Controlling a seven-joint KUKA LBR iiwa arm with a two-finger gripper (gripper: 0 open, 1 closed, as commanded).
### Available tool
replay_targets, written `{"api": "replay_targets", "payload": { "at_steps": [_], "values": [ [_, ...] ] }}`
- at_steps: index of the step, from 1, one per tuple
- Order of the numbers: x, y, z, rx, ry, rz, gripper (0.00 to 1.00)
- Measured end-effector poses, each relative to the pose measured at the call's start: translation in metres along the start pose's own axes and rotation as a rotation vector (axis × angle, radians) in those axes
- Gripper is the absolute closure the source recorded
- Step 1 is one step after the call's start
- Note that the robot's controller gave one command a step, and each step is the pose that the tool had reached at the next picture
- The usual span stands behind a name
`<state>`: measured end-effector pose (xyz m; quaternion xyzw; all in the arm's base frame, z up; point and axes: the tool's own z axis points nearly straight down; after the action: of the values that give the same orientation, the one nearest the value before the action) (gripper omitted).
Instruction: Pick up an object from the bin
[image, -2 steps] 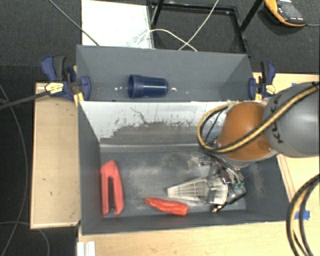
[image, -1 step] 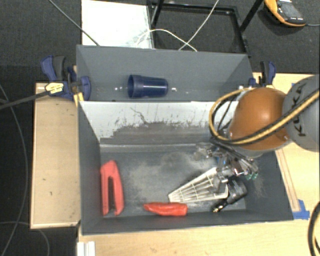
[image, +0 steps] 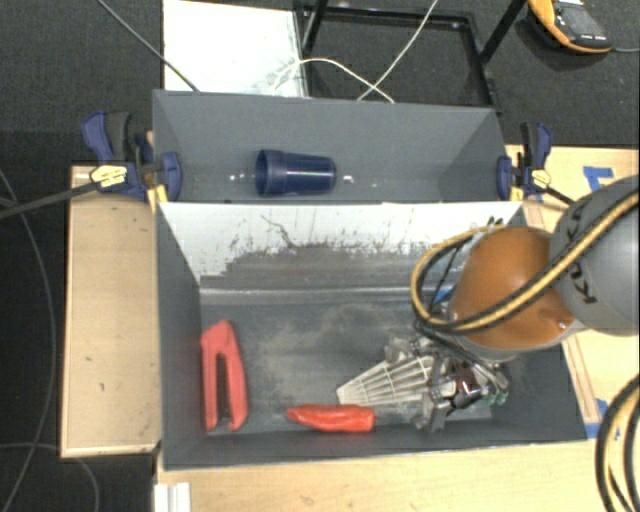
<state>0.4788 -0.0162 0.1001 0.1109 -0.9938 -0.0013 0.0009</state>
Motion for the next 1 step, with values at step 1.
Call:
{"api": "replay_targets", "payload": {
  "at_steps": [1],
  "values": [
    [0.0031, -0.0296, 0.0290, 0.006, -0.030, -0.040, 0.00]
  ]
}}
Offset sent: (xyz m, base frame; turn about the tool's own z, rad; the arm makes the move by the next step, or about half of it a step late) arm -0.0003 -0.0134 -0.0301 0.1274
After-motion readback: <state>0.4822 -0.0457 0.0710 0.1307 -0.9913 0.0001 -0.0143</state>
